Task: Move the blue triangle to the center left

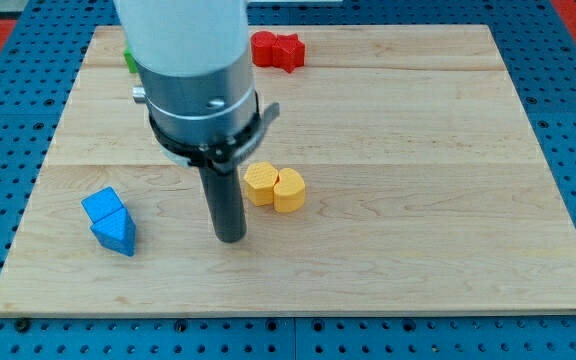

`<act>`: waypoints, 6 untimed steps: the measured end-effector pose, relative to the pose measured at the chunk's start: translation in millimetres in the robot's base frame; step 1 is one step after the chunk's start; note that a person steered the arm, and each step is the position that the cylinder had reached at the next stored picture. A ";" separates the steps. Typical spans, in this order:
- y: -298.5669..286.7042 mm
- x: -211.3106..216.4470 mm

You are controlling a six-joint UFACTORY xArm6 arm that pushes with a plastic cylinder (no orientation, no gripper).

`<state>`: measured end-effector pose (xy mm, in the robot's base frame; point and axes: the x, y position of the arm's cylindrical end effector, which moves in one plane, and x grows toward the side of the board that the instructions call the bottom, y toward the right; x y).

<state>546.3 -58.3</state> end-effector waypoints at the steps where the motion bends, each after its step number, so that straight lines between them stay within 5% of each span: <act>1: 1.9 36.0; 2: -7.3 69.0; 4: -91.9 66.8; 6: -108.1 -7.3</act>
<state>539.0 -166.5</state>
